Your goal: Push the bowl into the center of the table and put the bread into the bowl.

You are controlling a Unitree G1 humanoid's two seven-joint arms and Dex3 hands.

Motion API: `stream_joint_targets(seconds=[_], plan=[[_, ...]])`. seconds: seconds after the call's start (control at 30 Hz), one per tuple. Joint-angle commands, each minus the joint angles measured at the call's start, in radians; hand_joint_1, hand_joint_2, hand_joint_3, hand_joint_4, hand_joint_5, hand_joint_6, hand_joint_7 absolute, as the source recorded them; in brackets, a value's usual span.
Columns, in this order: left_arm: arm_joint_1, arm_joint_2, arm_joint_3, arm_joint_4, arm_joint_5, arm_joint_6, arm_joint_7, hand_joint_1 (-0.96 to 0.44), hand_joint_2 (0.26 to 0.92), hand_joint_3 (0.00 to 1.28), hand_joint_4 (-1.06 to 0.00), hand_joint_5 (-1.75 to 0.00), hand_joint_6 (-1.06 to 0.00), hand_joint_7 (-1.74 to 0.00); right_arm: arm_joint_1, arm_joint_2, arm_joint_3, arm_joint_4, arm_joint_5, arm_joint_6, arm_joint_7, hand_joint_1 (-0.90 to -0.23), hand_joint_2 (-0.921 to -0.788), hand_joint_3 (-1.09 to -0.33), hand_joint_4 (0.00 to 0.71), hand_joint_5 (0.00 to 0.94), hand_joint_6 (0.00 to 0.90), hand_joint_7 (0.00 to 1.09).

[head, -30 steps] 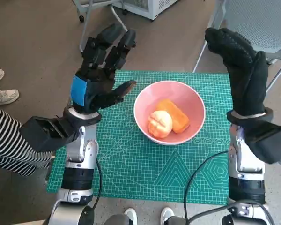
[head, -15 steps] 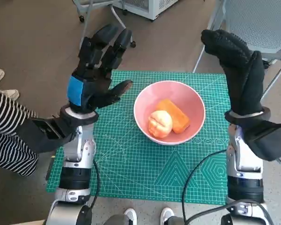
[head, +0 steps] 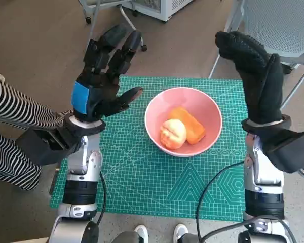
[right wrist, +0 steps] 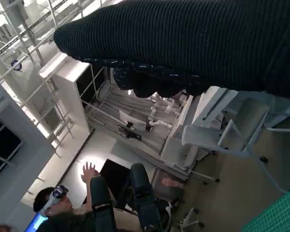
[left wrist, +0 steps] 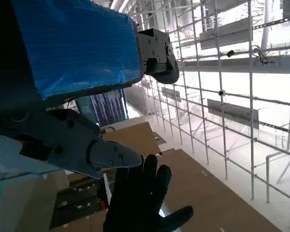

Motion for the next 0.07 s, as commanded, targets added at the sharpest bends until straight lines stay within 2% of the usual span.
stream_joint_targets(seconds=[0.03,0.07], plan=[[-0.001,0.011,0.001,-0.007,0.004,0.000,-0.004,-0.21,0.916,0.19,-0.25,-0.04,0.00,-0.65,0.024,0.003,-0.001,-0.003,-0.001,0.020,-0.007,-0.692,-0.921,-0.732,0.181,0.003,0.010,0.59],[0.000,0.011,0.001,-0.009,0.004,0.002,-0.003,-0.21,0.917,0.19,-0.25,-0.04,0.00,-0.65,0.025,0.003,-0.003,-0.003,0.001,0.019,-0.006,-0.692,-0.921,-0.732,0.181,0.003,0.010,0.59]])
